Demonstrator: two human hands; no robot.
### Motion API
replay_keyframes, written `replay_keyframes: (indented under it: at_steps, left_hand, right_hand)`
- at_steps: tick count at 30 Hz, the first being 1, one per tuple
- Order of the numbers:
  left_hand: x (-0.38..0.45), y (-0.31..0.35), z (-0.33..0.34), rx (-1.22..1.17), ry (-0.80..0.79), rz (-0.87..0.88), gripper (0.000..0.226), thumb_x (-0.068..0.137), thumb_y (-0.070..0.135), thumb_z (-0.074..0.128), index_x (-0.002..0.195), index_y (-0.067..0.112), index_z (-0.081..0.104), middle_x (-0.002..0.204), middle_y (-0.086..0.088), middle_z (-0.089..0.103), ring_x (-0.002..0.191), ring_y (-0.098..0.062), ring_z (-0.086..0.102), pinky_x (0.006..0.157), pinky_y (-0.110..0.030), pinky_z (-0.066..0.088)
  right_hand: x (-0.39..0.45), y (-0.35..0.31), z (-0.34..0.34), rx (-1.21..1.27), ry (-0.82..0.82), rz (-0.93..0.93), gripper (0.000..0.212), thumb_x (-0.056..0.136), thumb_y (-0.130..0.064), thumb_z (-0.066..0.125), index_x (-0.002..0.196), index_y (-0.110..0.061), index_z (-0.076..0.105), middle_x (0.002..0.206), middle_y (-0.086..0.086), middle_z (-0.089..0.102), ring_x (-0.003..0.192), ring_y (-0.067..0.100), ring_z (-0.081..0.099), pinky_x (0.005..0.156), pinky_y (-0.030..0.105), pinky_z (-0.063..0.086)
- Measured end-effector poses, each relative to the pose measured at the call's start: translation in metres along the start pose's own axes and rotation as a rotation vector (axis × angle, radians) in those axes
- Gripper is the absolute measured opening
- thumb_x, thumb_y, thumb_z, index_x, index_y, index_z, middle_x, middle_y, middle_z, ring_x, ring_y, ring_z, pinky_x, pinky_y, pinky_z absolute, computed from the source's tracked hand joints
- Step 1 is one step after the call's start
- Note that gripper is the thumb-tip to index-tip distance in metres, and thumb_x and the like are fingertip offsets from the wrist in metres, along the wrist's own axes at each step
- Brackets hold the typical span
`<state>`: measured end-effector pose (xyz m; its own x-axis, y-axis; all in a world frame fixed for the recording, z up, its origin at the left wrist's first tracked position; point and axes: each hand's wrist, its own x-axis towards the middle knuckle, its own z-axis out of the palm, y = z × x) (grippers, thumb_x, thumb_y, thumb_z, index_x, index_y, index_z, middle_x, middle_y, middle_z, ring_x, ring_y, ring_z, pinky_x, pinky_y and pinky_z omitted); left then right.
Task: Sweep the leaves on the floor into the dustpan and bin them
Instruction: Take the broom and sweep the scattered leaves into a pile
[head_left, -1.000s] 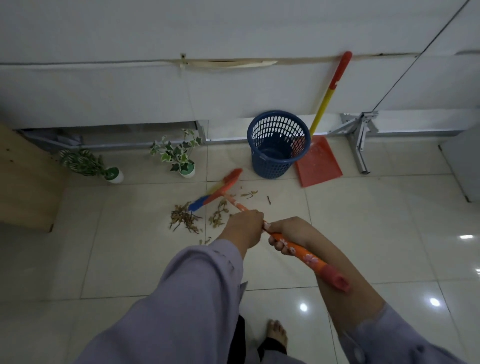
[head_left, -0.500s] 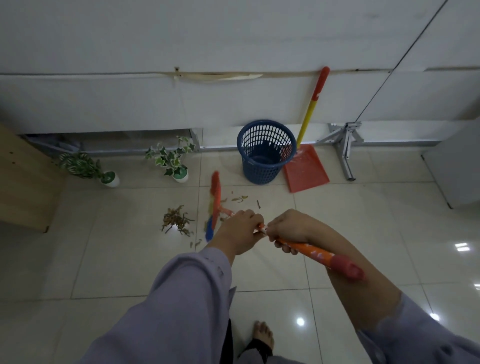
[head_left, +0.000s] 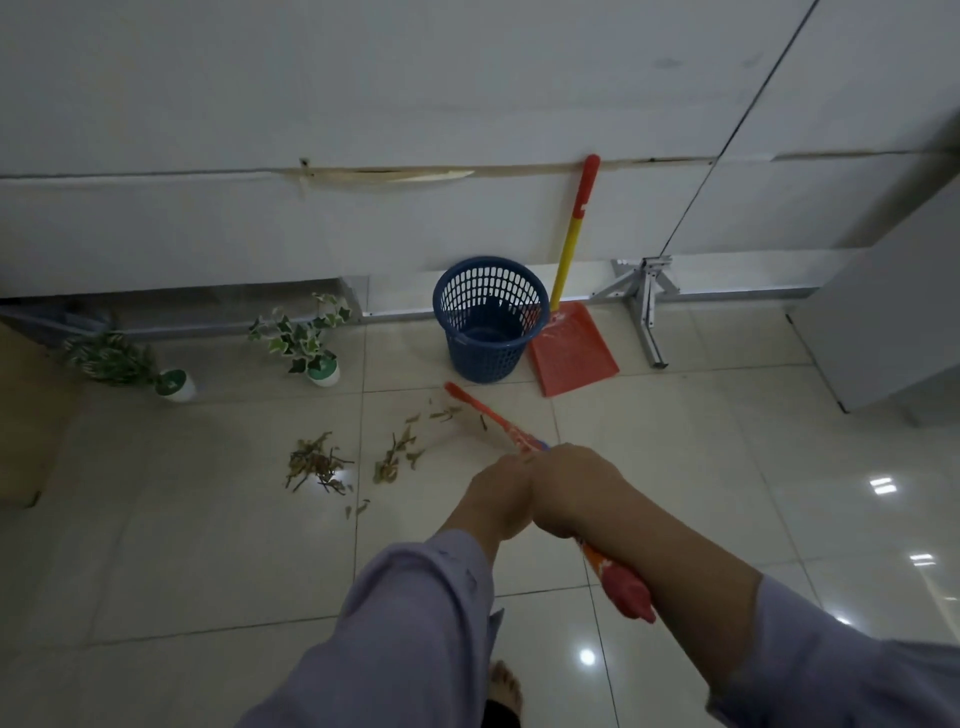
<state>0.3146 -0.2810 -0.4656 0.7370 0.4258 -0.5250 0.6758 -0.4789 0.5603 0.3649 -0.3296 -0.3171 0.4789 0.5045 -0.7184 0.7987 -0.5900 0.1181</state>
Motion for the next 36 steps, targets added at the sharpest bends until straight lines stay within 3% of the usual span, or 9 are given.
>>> replay_keyframes:
  at_steps: [5,11,15,19,21,24,27,30,36]
  left_hand:
    - [0.029,-0.023,0.017,0.251,0.022,-0.067,0.042,0.092,0.032,0.049,0.132,0.020,0.051,0.131,-0.002,0.059,0.119,-0.024,0.058,0.096,-0.035,0.047]
    - [0.005,-0.077,0.020,0.253,-0.049,-0.041,0.050,0.095,0.031,0.047,0.142,0.019,0.038,0.140,-0.006,0.050,0.123,-0.028,0.054,0.098,-0.036,0.044]
    - [-0.026,-0.097,0.004,0.145,0.049,-0.033,0.036,0.096,0.023,0.046,0.131,0.018,0.050,0.129,-0.007,0.057,0.114,-0.028,0.058,0.091,-0.038,0.049]
    - [-0.038,-0.095,-0.022,0.149,0.240,0.076,0.033,0.097,0.024,0.043,0.128,0.016,0.051,0.132,-0.005,0.055,0.109,-0.031,0.057,0.086,-0.039,0.048]
    - [-0.034,-0.093,-0.032,0.125,0.260,0.083,0.033,0.097,0.022,0.043,0.128,0.015,0.052,0.132,-0.006,0.056,0.109,-0.032,0.058,0.087,-0.039,0.048]
    - [-0.024,-0.102,-0.037,0.103,0.186,0.018,0.036,0.096,0.021,0.044,0.131,0.016,0.051,0.133,-0.008,0.056,0.114,-0.030,0.057,0.091,-0.039,0.048]
    - [-0.020,-0.124,-0.035,0.097,0.083,-0.058,0.039,0.093,0.020,0.047,0.132,0.015,0.051,0.132,-0.010,0.057,0.117,-0.031,0.056,0.096,-0.042,0.048]
    - [-0.032,-0.149,-0.030,0.061,0.047,-0.132,0.030,0.088,0.016,0.053,0.117,0.013,0.060,0.118,-0.009,0.064,0.105,-0.029,0.063,0.089,-0.042,0.052]
    - [-0.067,-0.202,-0.037,0.064,0.088,-0.228,0.025,0.087,0.014,0.056,0.110,0.007,0.061,0.111,-0.016,0.065,0.103,-0.036,0.062,0.088,-0.044,0.053]
  right_hand:
    - [0.036,-0.022,0.021,-0.027,-0.061,-0.034,0.041,0.085,-0.013,0.062,0.126,-0.011,0.055,0.120,0.006,0.061,0.105,0.022,0.061,0.069,0.031,0.043]
    - [0.045,-0.059,0.039,-0.039,-0.167,-0.077,0.046,0.086,-0.013,0.063,0.130,-0.008,0.051,0.122,0.009,0.056,0.107,0.023,0.059,0.073,0.030,0.045]
    - [0.032,-0.070,0.025,-0.018,-0.154,-0.158,0.037,0.086,-0.014,0.061,0.122,-0.007,0.055,0.099,0.008,0.056,0.098,0.022,0.061,0.076,0.029,0.049]
    - [0.020,-0.073,-0.002,-0.002,-0.117,-0.155,0.023,0.083,-0.011,0.061,0.105,-0.007,0.056,0.098,0.009,0.062,0.079,0.021,0.058,0.066,0.028,0.049]
    - [0.021,-0.079,-0.009,-0.014,-0.088,-0.140,0.031,0.082,-0.010,0.061,0.112,-0.004,0.058,0.099,0.010,0.062,0.081,0.022,0.059,0.067,0.029,0.049]
    - [0.033,-0.100,-0.008,-0.059,-0.064,-0.104,0.050,0.080,-0.016,0.066,0.127,-0.005,0.054,0.099,0.008,0.061,0.088,0.022,0.061,0.074,0.029,0.048]
    - [0.043,-0.129,0.003,-0.042,-0.107,-0.073,0.048,0.079,-0.018,0.071,0.124,-0.011,0.057,0.070,0.005,0.043,0.057,0.019,0.045,0.066,0.028,0.043]
    - [0.042,-0.151,0.016,-0.038,-0.132,-0.074,0.049,0.079,-0.019,0.072,0.124,-0.010,0.054,0.066,0.006,0.037,0.051,0.019,0.037,0.064,0.029,0.042]
    - [0.018,-0.181,0.015,0.013,-0.155,-0.286,0.016,0.085,-0.016,0.060,0.099,-0.007,0.060,0.067,0.004,0.045,0.066,0.020,0.052,0.056,0.028,0.041]
